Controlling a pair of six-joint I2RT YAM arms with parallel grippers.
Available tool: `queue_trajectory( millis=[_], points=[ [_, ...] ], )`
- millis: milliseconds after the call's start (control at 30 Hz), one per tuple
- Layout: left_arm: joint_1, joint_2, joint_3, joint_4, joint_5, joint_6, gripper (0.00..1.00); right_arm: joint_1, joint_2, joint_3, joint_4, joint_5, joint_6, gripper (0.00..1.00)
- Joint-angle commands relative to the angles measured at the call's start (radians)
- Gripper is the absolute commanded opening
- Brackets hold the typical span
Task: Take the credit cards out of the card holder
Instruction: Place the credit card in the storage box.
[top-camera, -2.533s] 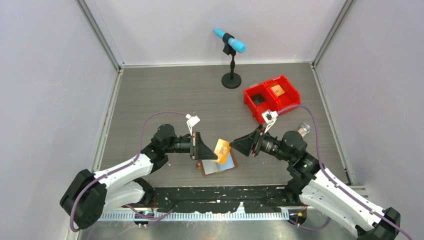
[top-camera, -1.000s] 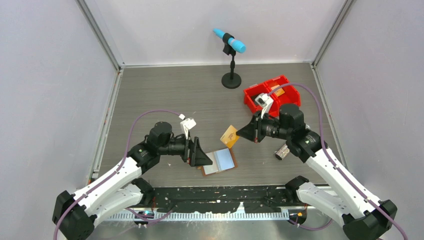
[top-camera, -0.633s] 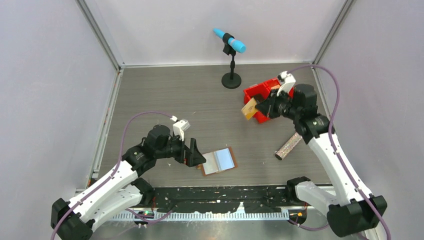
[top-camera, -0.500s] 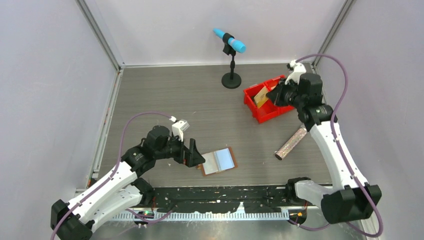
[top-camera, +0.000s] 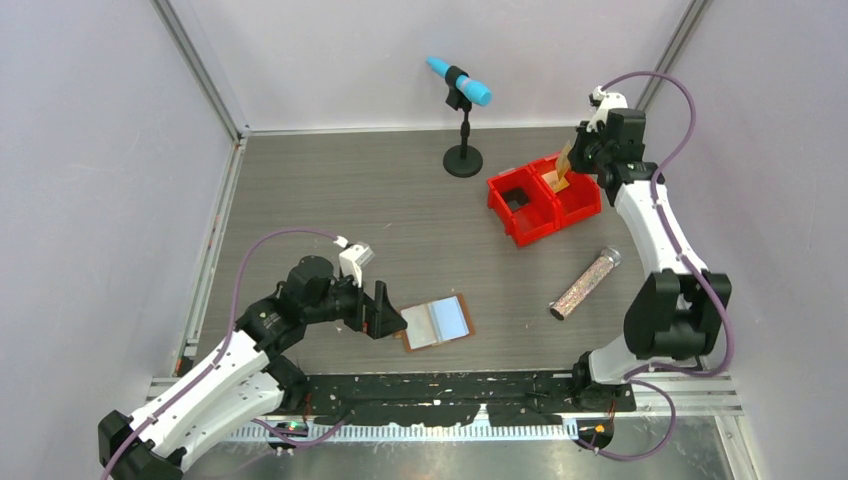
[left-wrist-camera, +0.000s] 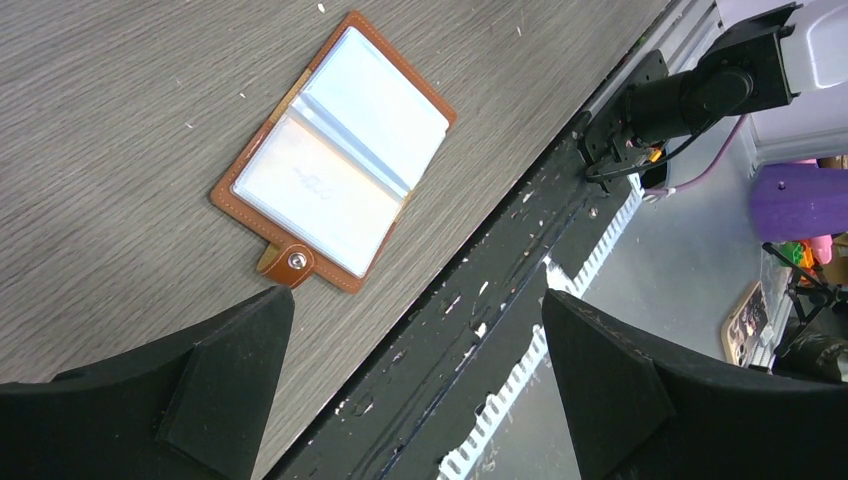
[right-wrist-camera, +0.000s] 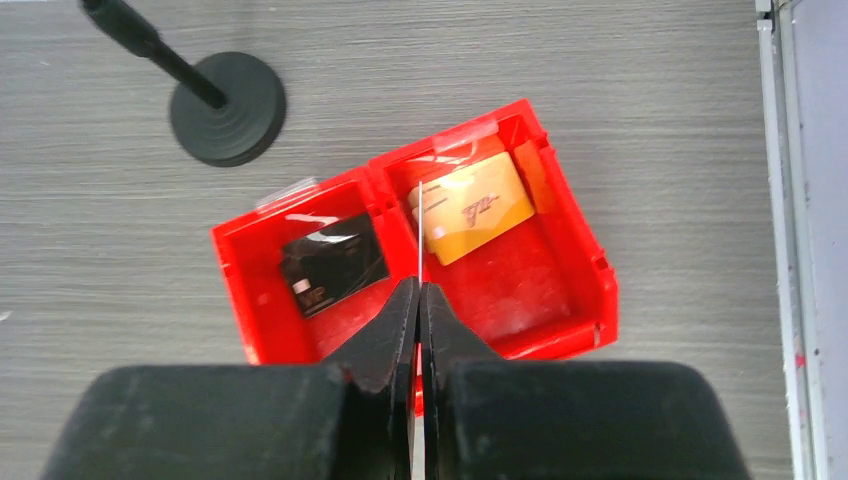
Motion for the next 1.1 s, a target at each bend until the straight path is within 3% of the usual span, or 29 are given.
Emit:
queue_trajectory(
  millis=[0, 267, 1067],
  points=[
    [0.003, -0.010, 0.015, -0.006, 0.020, -0.001, 0.99, -0.031, 0.103, 0.090, 0.082, -0.059, -0.148, 0.05],
    [0.004, 0.031, 0.034, -0.017, 0.021, -0.001, 0.99, -0.062, 0.257, 0.138, 0.160, -0.126, -0.222, 0.05],
    [0.004, 0.134, 0.098, 0.021, 0.050, -0.046, 0.99, -0.151, 0.496, 0.221, 0.185, -0.360, -0.111, 0.05]
  ],
)
